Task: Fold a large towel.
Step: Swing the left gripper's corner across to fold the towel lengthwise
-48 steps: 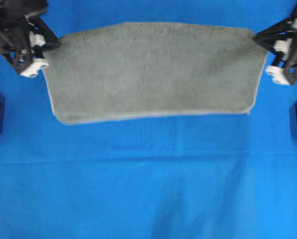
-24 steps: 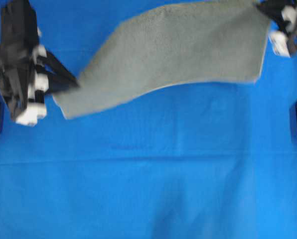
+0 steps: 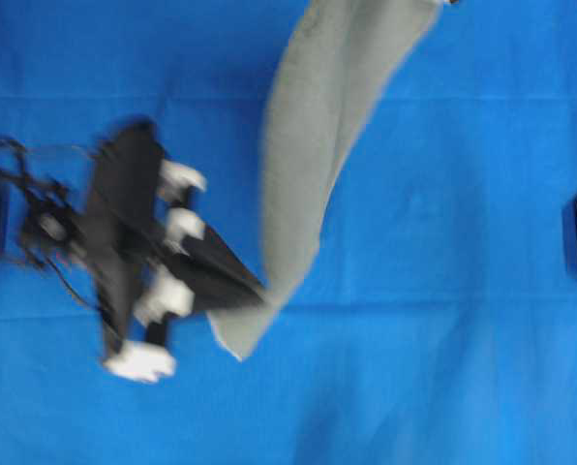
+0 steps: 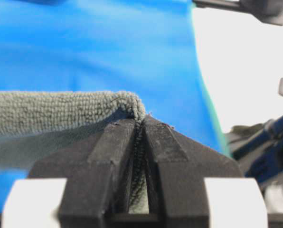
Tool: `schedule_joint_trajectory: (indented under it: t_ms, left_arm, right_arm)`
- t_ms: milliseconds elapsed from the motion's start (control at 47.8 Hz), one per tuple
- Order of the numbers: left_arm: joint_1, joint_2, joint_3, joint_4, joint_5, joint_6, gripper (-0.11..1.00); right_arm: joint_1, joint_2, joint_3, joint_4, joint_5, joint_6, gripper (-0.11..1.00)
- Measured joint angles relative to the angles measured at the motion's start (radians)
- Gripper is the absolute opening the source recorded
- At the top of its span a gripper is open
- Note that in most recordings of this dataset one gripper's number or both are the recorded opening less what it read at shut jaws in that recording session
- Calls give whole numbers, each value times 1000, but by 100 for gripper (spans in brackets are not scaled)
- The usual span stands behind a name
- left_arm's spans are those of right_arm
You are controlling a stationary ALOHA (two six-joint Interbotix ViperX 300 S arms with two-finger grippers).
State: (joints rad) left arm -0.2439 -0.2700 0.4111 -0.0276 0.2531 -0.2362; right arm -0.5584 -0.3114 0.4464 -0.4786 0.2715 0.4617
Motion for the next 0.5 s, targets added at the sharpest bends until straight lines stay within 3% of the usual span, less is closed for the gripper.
schedule_joint_trajectory:
  t_ms: [251, 502]
  left_arm:
    - [-21, 181, -166, 2, -11, 2, 3]
    - [-18, 362, -296, 2, -127, 2, 3]
  right_arm:
    - [5, 83, -83, 0, -38, 2, 2]
    - [3, 18, -11, 2, 25, 0, 2]
